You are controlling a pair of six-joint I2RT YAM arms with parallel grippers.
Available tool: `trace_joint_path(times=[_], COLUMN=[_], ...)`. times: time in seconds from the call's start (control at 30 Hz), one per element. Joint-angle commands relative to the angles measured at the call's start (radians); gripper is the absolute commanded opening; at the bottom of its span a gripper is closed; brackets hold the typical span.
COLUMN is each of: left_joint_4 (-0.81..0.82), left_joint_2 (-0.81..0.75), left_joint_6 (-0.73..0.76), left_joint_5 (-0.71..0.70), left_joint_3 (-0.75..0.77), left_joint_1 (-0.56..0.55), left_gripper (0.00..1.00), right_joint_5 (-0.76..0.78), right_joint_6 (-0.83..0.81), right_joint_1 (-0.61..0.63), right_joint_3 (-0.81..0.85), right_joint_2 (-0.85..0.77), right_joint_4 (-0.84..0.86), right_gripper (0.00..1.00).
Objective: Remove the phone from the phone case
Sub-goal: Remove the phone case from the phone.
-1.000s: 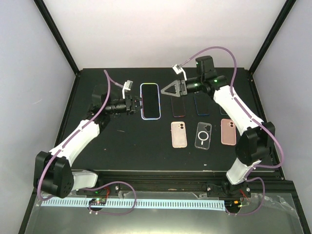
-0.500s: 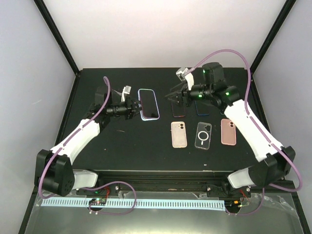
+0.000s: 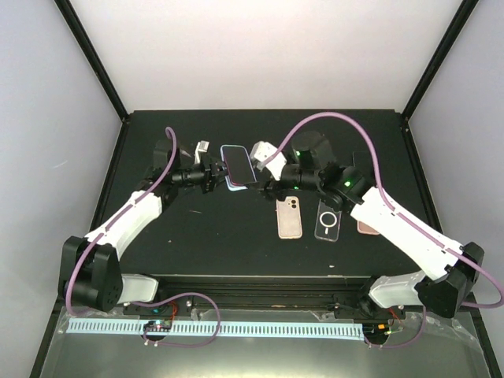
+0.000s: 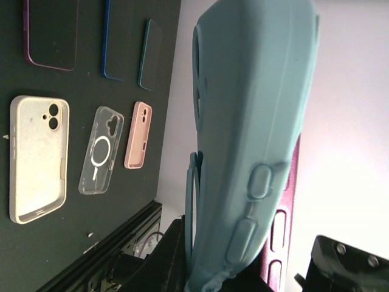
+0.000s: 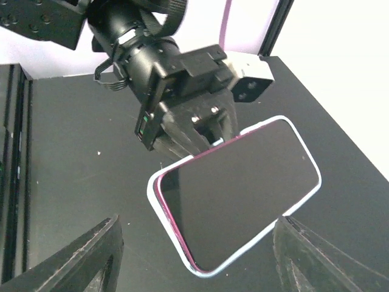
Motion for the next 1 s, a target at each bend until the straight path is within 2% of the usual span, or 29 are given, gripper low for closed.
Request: trace_joint_path(times=[0.0, 0.33, 0.73, 0.97], left_joint_4=[0.076, 0.104, 0.116, 0.116], left_joint_2=[-0.002, 0.003, 0.000, 0.012], left_joint_6=[-0.050, -0.085, -0.100, -0.092], left_joint_5=[0.039, 0.049, 0.059, 0.055], left_joint_3=[0.005, -0.015, -0.021, -0.023], left_joint_1=[0.009, 0.014, 0.014, 0.019], left_gripper=[0.02, 0.01, 0.02, 0.02], right_joint_5=[0.193, 0.310, 0.491, 0.331], right_joint_6=[-0.079, -0.132, -0.193, -0.178], right_joint_1=[0.083, 0.192, 0.200, 0.200], right_joint_3=[-0.001, 0.003, -0.026, -0.007], right_joint_2=[0.021, 0.095, 0.137, 0.096], right_joint_4=[0.065, 0.105, 0.177, 0.122], right_gripper=[0.69, 0.68, 0.58, 0.64])
